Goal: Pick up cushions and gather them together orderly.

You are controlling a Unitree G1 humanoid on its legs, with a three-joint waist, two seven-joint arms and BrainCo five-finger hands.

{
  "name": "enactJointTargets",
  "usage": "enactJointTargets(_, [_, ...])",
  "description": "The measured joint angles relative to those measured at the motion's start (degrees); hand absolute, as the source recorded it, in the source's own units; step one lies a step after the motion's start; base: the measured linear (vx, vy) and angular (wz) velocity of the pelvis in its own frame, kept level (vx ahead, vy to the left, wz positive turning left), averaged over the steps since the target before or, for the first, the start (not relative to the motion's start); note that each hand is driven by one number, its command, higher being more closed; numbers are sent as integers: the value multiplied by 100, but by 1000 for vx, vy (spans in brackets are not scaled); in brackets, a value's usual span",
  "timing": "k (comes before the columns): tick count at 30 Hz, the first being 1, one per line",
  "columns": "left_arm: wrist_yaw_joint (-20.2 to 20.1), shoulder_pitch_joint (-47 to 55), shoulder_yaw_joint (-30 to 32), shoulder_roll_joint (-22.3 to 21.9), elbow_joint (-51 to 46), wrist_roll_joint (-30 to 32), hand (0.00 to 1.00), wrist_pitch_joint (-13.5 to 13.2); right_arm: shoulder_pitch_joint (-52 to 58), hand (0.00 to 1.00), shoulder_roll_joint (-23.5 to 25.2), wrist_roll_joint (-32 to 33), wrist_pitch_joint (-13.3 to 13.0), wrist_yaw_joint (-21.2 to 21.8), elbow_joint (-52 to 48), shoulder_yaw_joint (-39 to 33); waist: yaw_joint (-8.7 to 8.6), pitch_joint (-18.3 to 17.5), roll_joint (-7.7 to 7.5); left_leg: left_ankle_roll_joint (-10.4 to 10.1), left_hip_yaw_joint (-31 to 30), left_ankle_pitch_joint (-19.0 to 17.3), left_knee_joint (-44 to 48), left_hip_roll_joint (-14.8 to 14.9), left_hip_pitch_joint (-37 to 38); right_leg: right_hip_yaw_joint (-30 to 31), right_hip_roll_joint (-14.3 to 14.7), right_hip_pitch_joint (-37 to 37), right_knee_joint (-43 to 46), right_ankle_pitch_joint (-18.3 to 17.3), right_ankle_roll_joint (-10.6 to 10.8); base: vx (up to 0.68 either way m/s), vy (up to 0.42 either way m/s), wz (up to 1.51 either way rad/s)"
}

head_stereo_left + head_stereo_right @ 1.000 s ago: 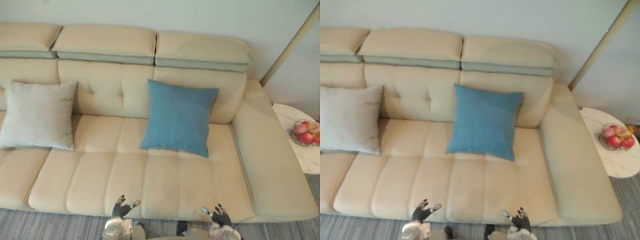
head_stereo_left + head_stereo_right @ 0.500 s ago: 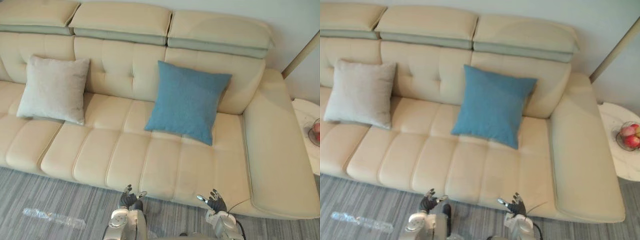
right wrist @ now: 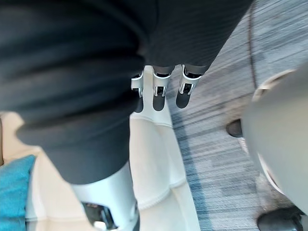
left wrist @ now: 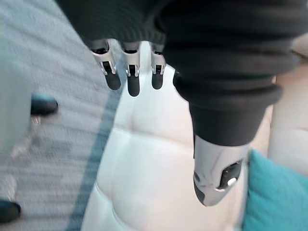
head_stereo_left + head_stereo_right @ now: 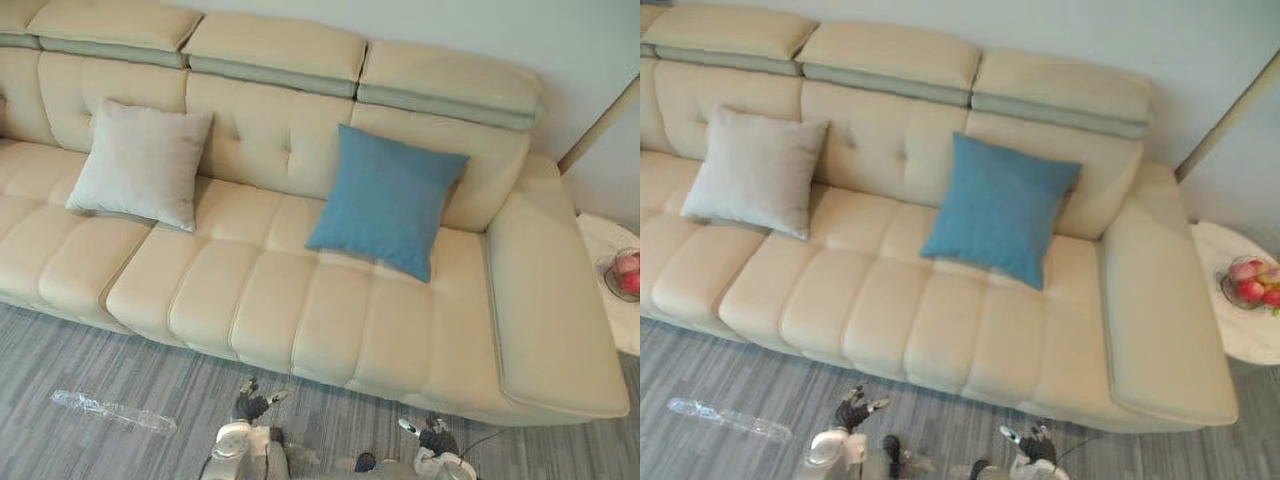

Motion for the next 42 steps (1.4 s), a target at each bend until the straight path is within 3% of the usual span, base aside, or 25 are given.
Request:
enactJointTargets(5, [15,43,5,56,216,98,0,0,-79,0,-11,-48,17,3,153,-135,-14,-58,65,183,15,460,-775,-260,382,28,-161,160,-311,237,111,4,94,6])
enactJointTargets(15, [-15,155,259,46,493,119,0,2,-153,0,-53,-267,37,1,377,-162,-72,-106,71,188,119,675,-1378,-308,1004,132,-114,509,-506,267,107,41,5,-7])
enactJointTargets(19, [-26,152,305,52,594,120,0,1,-151,0,-57,-277,44,2,577,-162,-86,-129,43,189,134,718,-1544,-315,1192,141,-107,632,-566,270,104,3,0,-1])
enactJointTargets(20, [-57,208,295,70,610,120,0,3,-166,0,-157,-283,93,2,644,-121,-251,-51,119,183,130,721,-1551,-306,1301,156,-88,801,-693,282,97,0,0,0])
enactJointTargets(29, [-74,205,313,71,609,117,0,12,-145,0,-150,-588,145,2,643,-91,-260,-11,106,181,153,720,-1552,-294,1403,120,-88,914,-688,282,98,0,0,0])
enactJointTargets(42, [-137,327,753,-20,593,111,0,229,-77,0,-163,-1156,298,-17,306,71,-371,140,171,-40,892,517,-1499,14,1687,631,111,939,-648,298,58,-38,-21,-26])
